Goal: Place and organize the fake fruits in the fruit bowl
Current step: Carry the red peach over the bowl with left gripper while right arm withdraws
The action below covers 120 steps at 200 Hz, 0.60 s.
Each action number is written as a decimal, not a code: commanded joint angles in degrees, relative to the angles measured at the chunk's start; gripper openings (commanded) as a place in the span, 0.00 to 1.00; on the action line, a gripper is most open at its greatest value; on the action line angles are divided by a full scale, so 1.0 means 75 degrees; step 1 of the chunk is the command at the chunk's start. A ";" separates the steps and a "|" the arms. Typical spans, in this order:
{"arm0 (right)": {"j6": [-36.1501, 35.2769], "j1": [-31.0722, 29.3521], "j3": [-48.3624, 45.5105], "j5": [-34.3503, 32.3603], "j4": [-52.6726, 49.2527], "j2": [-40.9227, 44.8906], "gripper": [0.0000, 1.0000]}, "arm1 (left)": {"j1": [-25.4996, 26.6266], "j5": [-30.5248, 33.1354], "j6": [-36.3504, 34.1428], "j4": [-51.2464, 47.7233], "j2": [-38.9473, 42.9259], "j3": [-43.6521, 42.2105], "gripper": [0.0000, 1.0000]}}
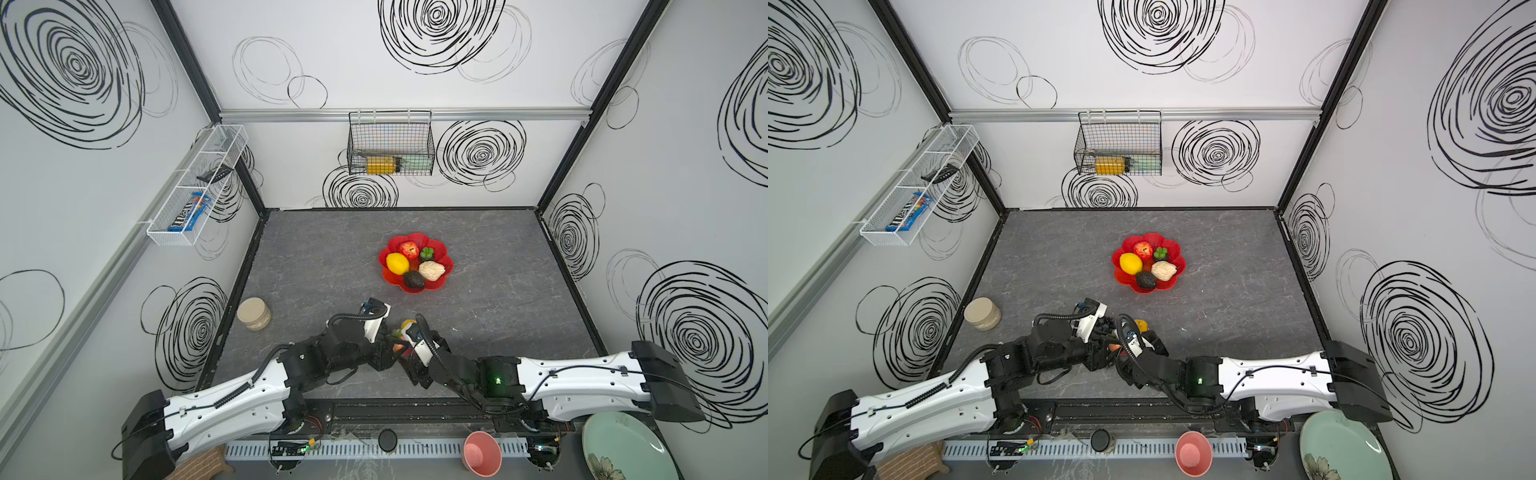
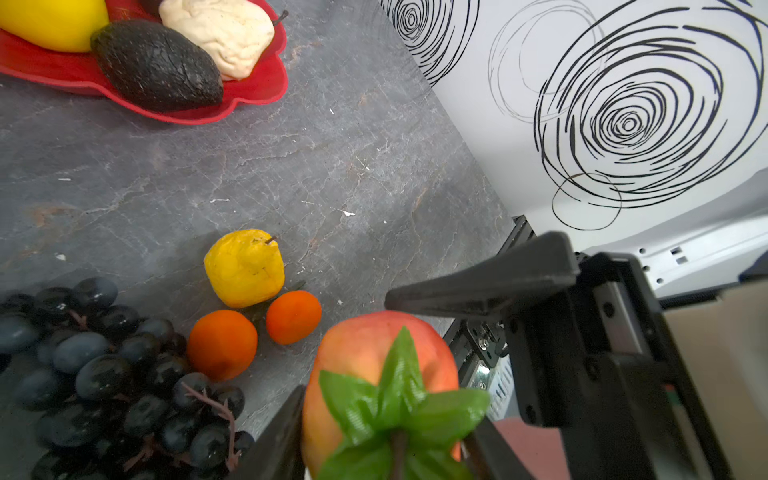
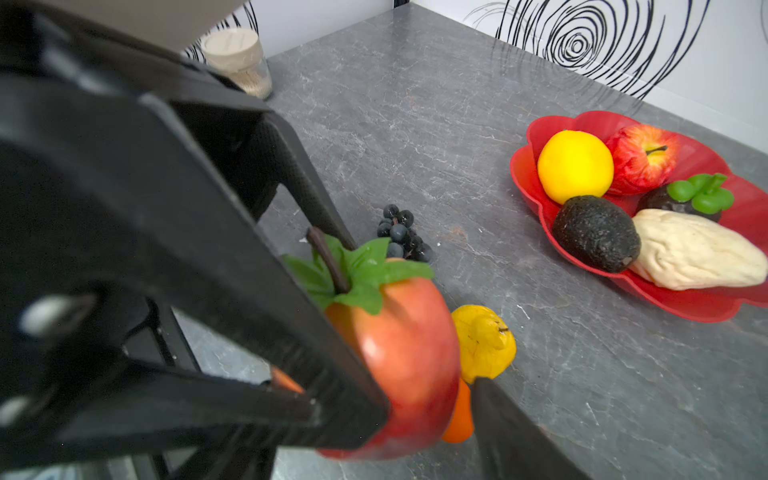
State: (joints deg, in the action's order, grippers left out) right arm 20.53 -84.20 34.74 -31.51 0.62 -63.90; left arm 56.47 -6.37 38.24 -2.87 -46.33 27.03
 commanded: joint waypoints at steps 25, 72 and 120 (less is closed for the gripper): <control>0.0315 0.0271 0.0156 0.0149 -0.0938 0.1091 0.97 | -0.0788 0.0187 -0.0499 0.0036 -0.0221 0.0954 0.47; 0.1172 0.0984 0.0177 -0.0373 -0.2137 0.2883 0.99 | -0.1817 0.0338 -0.1155 -0.0355 -0.1722 0.2430 0.48; 0.2252 0.1834 -0.0330 -0.0468 -0.2656 0.4549 0.99 | -0.2135 0.0852 -0.1686 -0.0552 -0.4086 0.4397 0.47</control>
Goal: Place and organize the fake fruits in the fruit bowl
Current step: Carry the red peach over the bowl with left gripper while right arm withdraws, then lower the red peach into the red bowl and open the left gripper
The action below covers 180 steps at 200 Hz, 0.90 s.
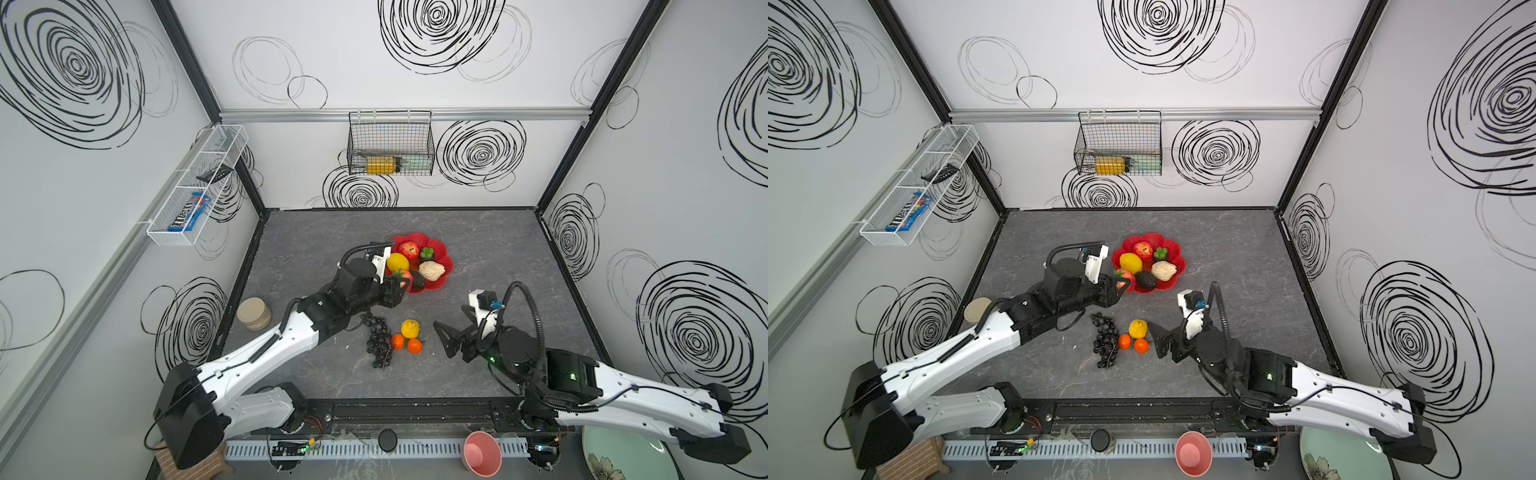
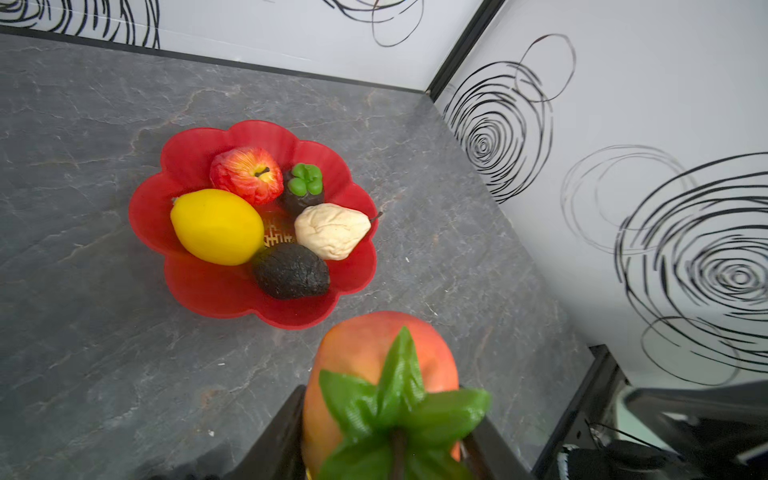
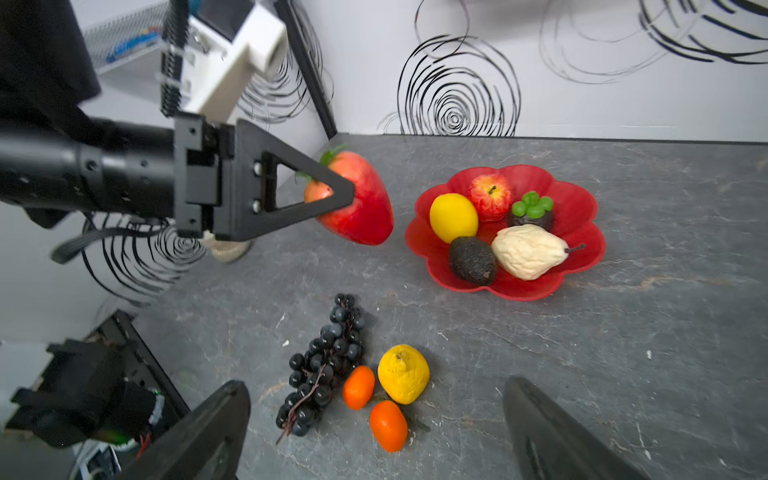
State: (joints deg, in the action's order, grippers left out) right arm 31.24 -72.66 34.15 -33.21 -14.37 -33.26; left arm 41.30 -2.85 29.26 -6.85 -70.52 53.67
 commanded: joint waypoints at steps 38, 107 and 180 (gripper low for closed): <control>0.1022 0.0432 -0.0484 -0.0017 -0.0785 0.0707 1.00 | -0.0173 0.0936 -0.0690 -0.0318 -0.2648 0.2321 0.47; 0.1052 0.0454 -0.0682 0.0031 -0.0786 0.0877 0.99 | -0.0372 0.1434 -0.1006 -0.1068 -0.5198 0.4442 0.47; 0.1226 0.0478 -0.1131 0.0268 -0.0551 0.1035 0.99 | -0.0514 0.1709 -0.1006 -0.1345 -0.6374 0.5352 0.48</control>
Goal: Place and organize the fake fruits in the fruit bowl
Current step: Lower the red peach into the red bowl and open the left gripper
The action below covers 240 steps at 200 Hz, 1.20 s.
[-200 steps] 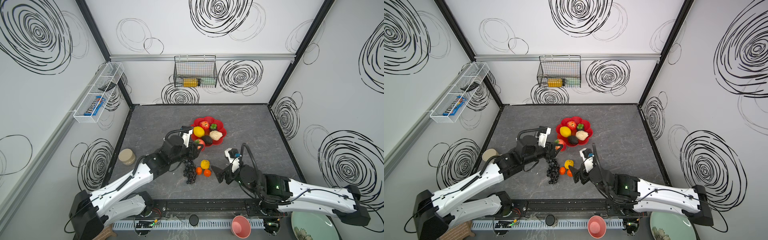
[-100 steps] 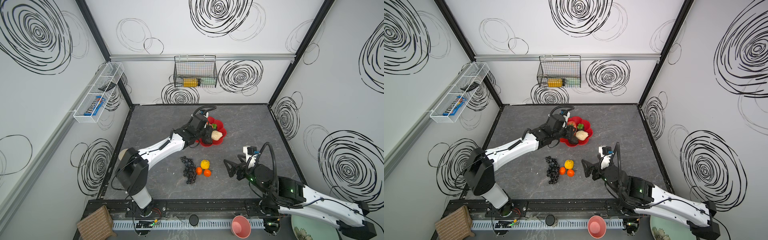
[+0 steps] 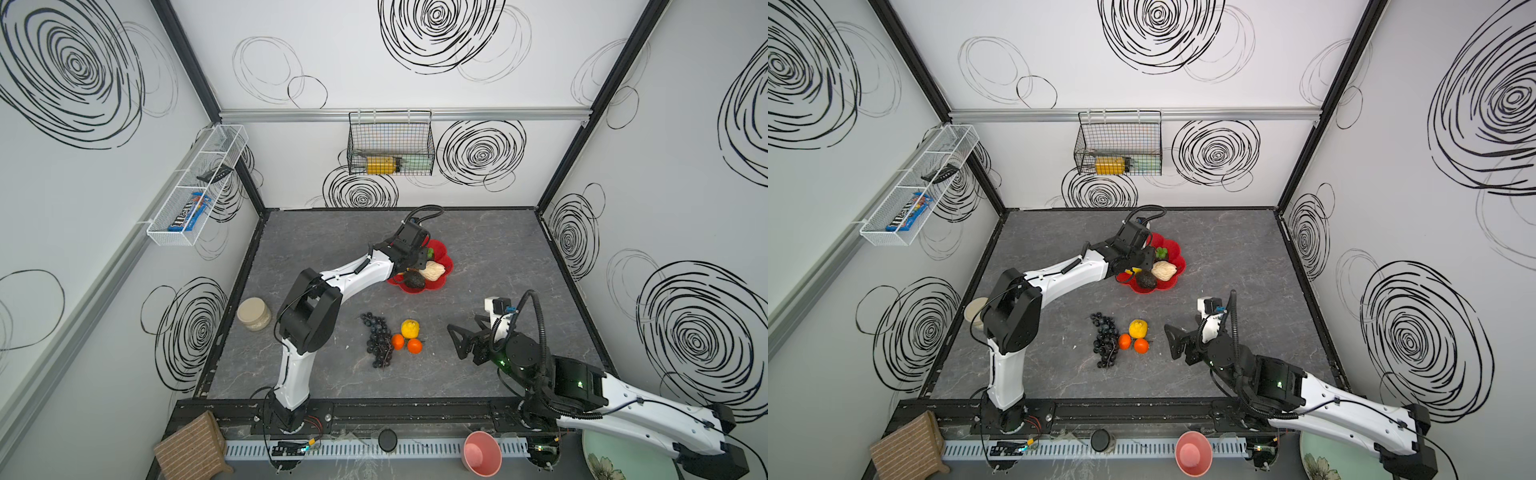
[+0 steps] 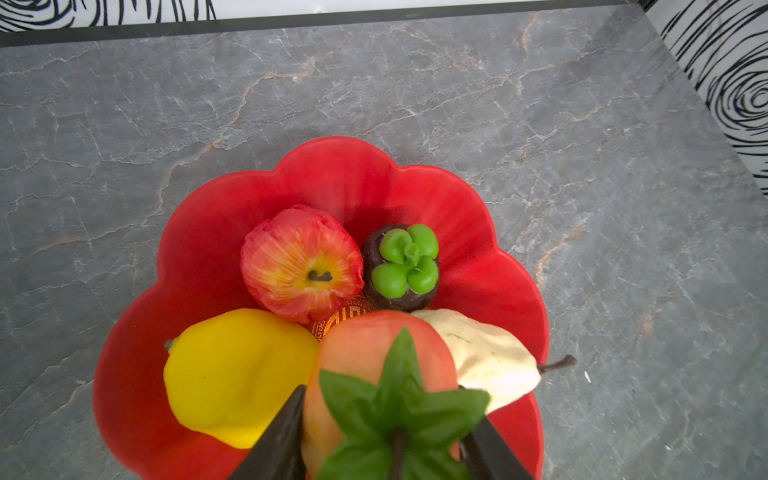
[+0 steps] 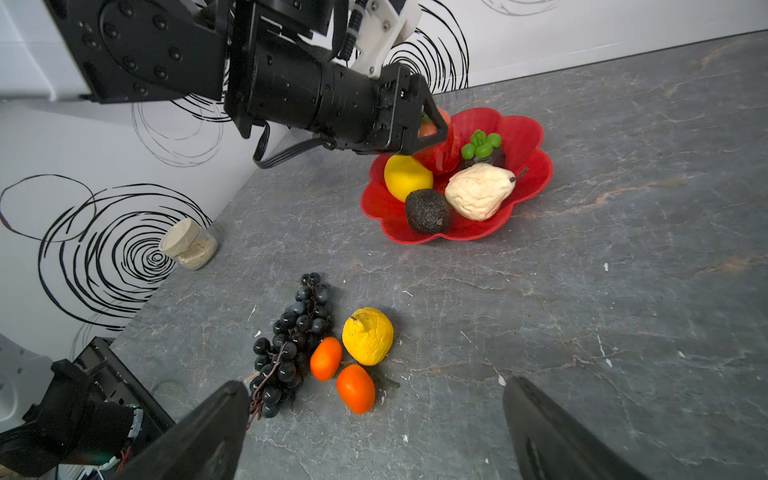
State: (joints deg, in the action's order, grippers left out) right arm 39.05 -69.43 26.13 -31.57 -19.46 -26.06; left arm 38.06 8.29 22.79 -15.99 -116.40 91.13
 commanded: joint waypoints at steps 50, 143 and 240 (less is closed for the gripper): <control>0.0231 0.0082 -0.0117 0.0084 0.0131 0.0078 0.99 | -0.0082 0.0281 -0.0085 -0.0106 -0.0673 0.0435 0.49; 0.0353 0.0096 -0.0198 0.0110 0.0146 0.0124 0.99 | -0.0083 0.0384 -0.0185 -0.0300 -0.1031 0.0669 0.59; 0.0477 0.0122 -0.0215 0.0237 0.0145 0.0064 0.99 | 0.0052 0.0441 -0.0215 -0.0584 -0.0137 0.0677 0.76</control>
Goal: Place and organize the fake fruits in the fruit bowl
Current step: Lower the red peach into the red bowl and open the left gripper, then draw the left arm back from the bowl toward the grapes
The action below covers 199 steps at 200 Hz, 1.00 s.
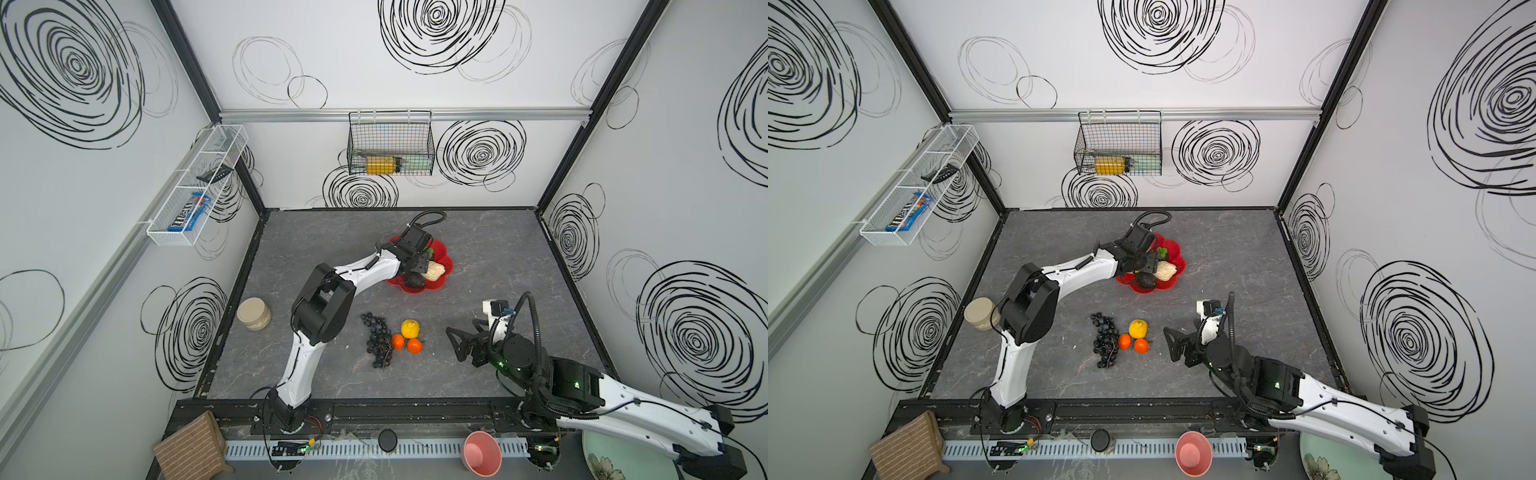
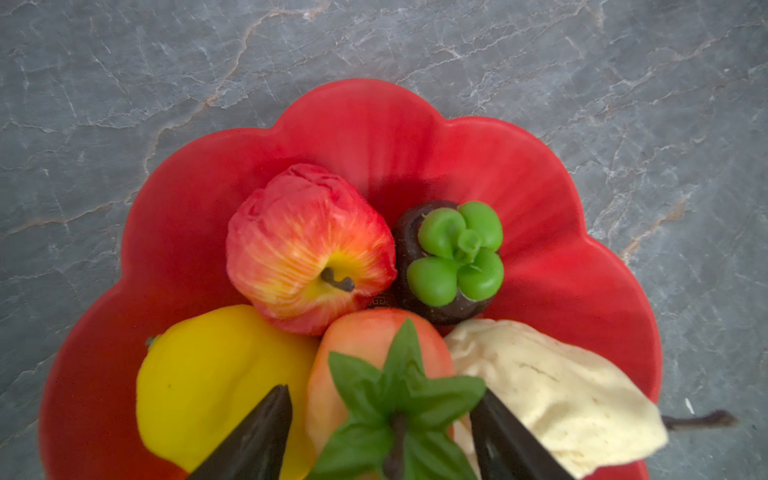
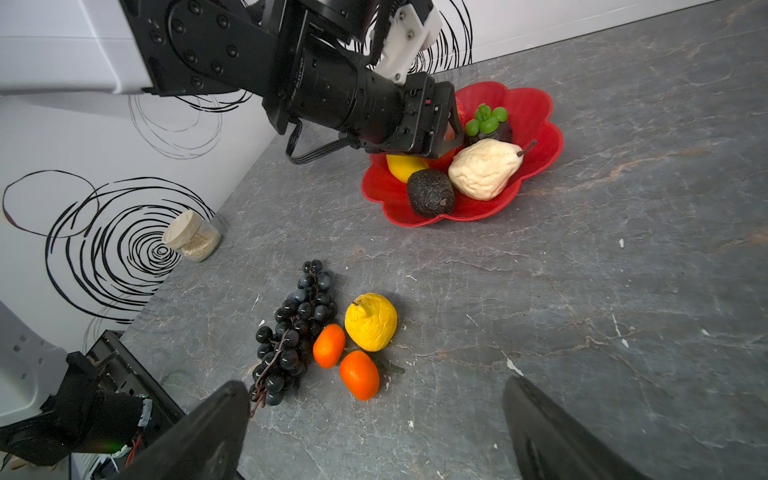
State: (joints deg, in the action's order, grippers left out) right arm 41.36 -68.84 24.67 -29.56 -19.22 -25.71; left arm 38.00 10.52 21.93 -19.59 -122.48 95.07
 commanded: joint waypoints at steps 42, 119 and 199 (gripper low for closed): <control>0.0236 0.0063 0.0161 -0.0091 -0.0071 -0.0174 0.99 | 0.0145 -0.0082 -0.0115 0.0124 0.1713 -0.0648 0.79; 0.0435 0.0500 0.0527 0.0274 -0.0317 -0.0875 0.99 | 0.0415 -0.0736 0.1178 0.2948 0.6459 -0.5852 0.80; 0.0450 0.0767 0.0177 0.1979 0.1037 -0.2484 0.91 | 0.0453 -0.0032 0.2091 0.3940 1.1273 -1.0432 0.82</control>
State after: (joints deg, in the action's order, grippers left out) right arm 44.29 -63.24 26.83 -19.59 -16.88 -41.34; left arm 41.32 7.64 34.11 3.73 -44.91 22.44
